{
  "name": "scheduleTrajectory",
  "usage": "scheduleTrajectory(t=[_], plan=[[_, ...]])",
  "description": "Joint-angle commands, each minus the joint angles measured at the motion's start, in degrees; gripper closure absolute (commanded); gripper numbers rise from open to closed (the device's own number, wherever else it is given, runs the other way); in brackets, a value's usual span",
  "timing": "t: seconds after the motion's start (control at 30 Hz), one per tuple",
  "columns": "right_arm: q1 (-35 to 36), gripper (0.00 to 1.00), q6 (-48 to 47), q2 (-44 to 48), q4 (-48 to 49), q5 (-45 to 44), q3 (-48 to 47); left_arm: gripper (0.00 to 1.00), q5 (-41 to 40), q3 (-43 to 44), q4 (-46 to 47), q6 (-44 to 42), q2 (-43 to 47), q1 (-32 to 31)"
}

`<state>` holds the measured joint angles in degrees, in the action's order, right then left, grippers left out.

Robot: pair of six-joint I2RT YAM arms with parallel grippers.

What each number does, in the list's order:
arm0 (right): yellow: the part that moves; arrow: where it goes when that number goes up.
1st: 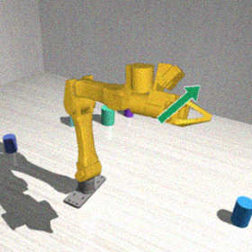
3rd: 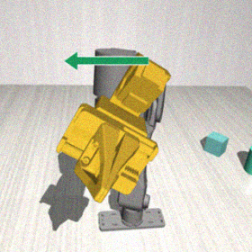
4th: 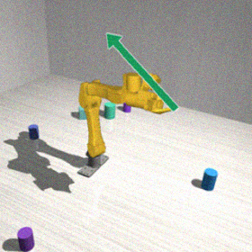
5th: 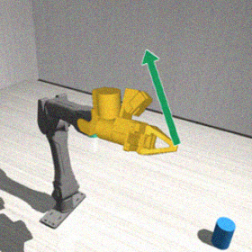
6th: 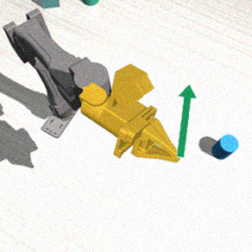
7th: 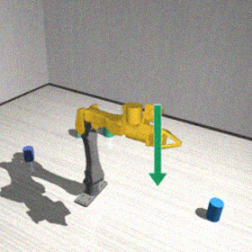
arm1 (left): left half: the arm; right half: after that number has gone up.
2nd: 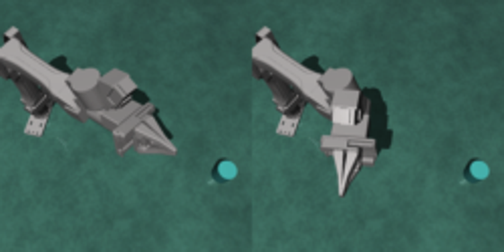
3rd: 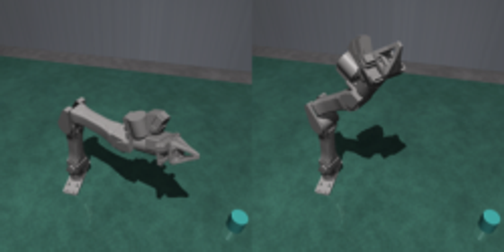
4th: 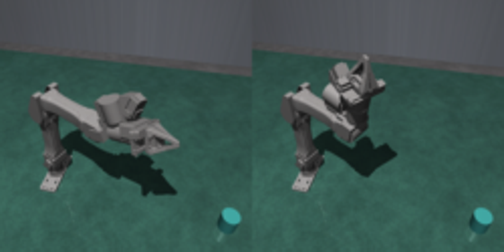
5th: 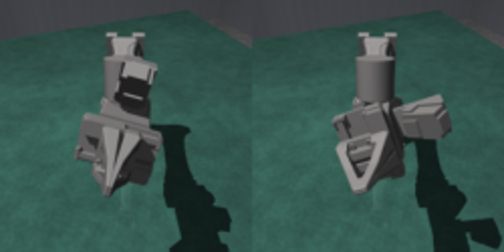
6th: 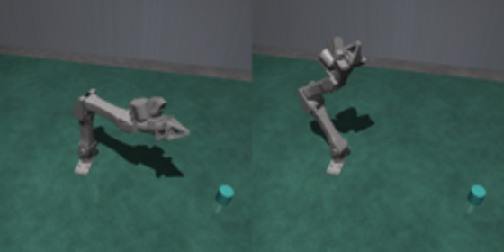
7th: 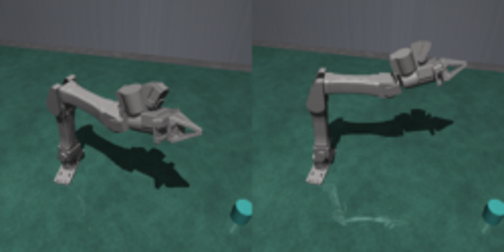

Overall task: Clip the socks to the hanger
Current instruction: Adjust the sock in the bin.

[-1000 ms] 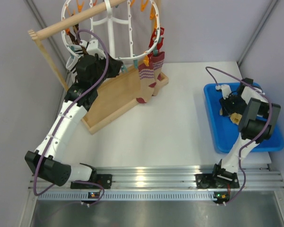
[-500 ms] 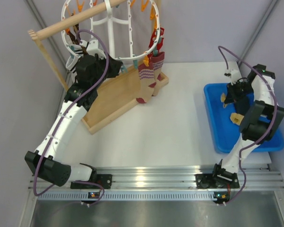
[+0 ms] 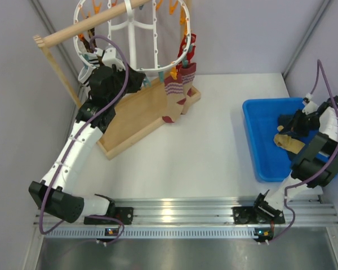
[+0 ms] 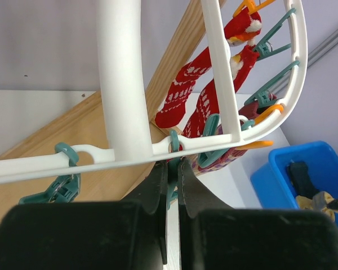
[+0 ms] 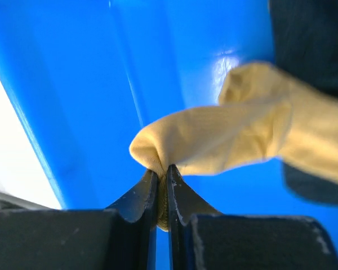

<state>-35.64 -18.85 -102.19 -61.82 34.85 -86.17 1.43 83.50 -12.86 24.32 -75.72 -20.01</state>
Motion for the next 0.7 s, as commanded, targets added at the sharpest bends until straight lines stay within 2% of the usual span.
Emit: scheduleTrajectory(t=[0.0,0.23,0.27,0.3,0.33,0.37,0.47,0.5,0.6,0.67], plan=[[1.1,1.00,16.6,9.9,11.0,-0.6,5.8,1.00,0.6,-0.7,-1.5,0.5,0.9,0.1],[5.4,1.00,38.8,9.6,27.9,-3.9,20.0,1.00,0.3,-0.7,-1.7,0.9,0.8,0.1],[5.8,0.91,40.0,8.8,30.2,-4.6,20.4,1.00,0.2,-0.9,-1.7,0.9,0.8,0.1],[6.5,0.86,41.1,6.9,31.5,-4.5,20.4,1.00,0.2,-1.1,-1.8,0.9,1.1,0.2],[6.5,0.68,42.7,5.8,32.2,-4.4,20.1,1.00,0.1,-1.2,-1.9,1.0,1.2,0.1],[6.5,0.58,43.2,4.9,33.7,-3.8,19.6,1.00,0.1,-1.3,-1.9,1.0,1.3,0.2],[6.4,0.39,41.4,3.3,35.1,-2.9,15.4,1.00,0.2,-1.2,-2.1,0.8,1.4,0.4],[6.2,0.37,40.2,3.0,35.3,-1.2,12.9,1.00,0.2,-1.1,-2.1,0.6,1.4,0.4],[6.2,0.36,29.6,2.4,32.5,4.8,6.8,1.00,0.4,-1.0,-1.9,0.6,1.1,0.5],[6.2,0.37,18.0,1.9,29.7,8.2,4.0,1.00,0.4,-1.1,-2.0,0.7,1.0,0.6]])
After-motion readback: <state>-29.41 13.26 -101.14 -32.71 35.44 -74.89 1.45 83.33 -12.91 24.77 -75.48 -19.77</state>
